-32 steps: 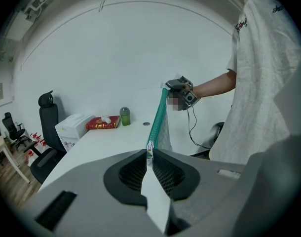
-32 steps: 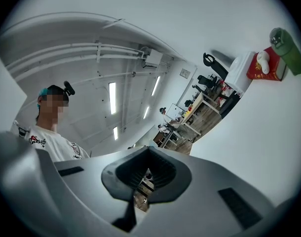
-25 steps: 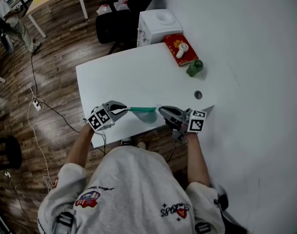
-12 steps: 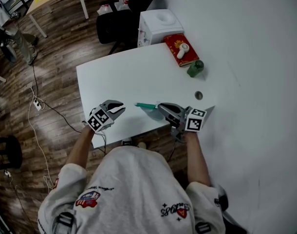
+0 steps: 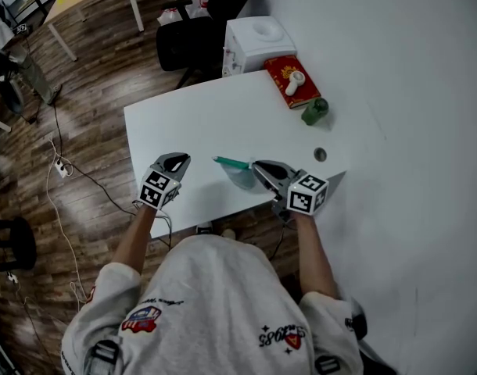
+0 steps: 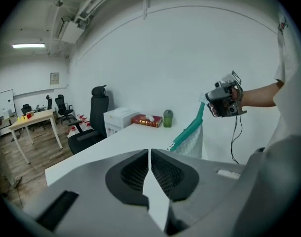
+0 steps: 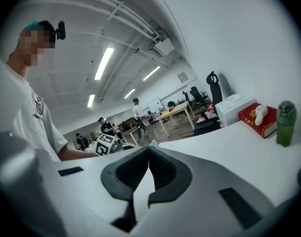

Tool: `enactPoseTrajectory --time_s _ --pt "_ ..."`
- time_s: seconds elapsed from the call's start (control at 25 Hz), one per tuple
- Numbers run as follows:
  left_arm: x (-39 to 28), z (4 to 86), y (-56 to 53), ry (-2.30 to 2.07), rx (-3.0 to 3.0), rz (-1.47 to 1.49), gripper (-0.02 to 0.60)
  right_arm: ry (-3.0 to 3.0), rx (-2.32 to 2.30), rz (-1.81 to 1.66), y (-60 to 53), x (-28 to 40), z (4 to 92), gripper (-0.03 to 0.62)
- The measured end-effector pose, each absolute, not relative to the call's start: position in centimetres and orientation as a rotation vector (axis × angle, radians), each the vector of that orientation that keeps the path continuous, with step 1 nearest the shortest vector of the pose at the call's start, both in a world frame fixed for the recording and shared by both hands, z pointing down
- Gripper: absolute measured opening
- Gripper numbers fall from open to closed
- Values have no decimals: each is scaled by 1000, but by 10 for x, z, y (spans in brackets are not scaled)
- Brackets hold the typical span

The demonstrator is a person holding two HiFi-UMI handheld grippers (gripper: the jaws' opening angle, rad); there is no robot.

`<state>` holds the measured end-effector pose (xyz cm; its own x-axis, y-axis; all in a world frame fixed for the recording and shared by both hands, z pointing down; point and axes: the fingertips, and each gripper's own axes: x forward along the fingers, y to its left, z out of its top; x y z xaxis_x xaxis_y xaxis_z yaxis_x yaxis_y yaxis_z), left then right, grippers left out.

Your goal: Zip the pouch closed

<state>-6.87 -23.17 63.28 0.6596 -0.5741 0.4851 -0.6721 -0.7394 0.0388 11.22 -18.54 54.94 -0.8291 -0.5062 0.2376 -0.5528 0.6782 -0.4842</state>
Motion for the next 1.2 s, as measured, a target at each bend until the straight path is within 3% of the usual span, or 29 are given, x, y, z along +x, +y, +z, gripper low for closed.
enactPoseTrajectory --time_s 1.2 --pt "-71 498 -253 -1312 2765 192 9 -2669 1546 76 -229 151 466 6"
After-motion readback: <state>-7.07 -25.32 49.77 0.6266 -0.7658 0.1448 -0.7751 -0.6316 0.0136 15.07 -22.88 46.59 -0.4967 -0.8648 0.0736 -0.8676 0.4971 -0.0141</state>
